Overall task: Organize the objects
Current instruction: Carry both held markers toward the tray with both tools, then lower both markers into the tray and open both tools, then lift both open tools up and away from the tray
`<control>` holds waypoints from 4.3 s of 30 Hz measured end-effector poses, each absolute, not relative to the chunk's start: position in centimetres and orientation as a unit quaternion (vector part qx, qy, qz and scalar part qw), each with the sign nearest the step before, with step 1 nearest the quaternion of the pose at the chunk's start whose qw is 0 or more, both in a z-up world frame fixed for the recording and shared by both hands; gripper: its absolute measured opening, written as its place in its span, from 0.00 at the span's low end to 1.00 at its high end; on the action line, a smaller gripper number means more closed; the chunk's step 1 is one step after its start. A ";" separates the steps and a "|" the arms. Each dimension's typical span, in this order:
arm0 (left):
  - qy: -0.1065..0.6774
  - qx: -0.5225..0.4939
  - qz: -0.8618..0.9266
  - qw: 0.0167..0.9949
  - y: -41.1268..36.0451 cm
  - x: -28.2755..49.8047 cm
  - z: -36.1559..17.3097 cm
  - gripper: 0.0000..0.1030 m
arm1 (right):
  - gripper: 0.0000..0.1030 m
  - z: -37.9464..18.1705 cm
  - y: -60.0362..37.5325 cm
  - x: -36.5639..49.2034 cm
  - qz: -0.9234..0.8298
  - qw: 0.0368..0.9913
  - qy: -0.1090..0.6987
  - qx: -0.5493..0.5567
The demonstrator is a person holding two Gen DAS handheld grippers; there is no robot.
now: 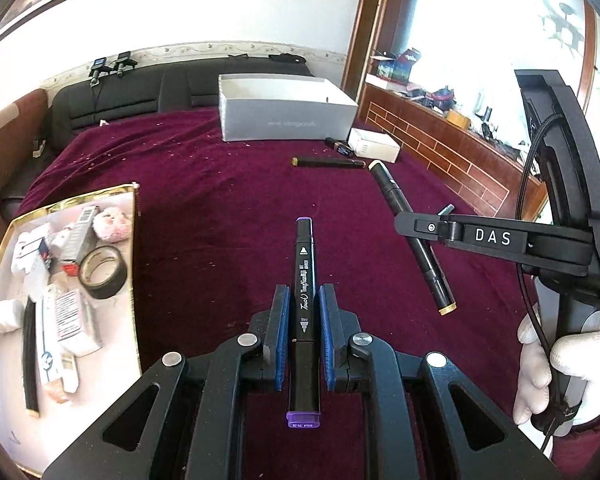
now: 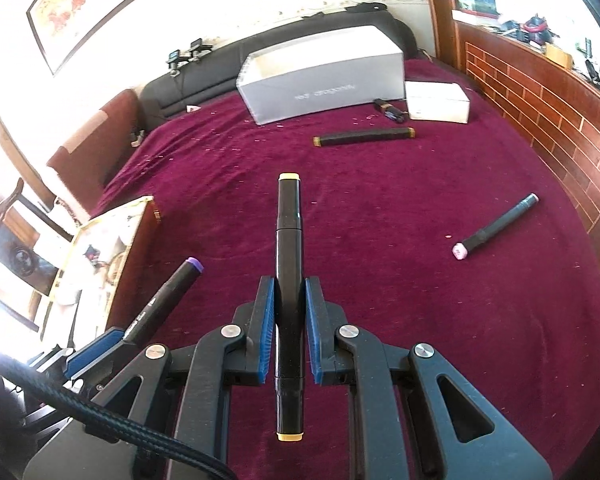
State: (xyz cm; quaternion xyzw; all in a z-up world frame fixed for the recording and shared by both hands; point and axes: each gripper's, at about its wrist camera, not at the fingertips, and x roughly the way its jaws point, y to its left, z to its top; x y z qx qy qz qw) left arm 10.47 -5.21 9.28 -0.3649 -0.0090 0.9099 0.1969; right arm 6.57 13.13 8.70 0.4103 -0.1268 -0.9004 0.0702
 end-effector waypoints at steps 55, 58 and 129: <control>-0.124 -0.396 0.909 -0.040 -30.8 9.9 2.6 0.12 | 0.13 2.6 -10.6 4.2 -0.828 0.211 -0.058 0.516; -0.122 -0.403 0.907 -0.032 -30.5 10.0 2.5 0.12 | 0.13 2.6 -10.7 4.6 -0.833 0.199 -0.048 0.514; -0.084 -0.194 0.964 -0.159 -24.4 18.9 12.8 0.99 | 0.76 8.1 -9.1 10.9 -0.921 0.190 0.015 0.339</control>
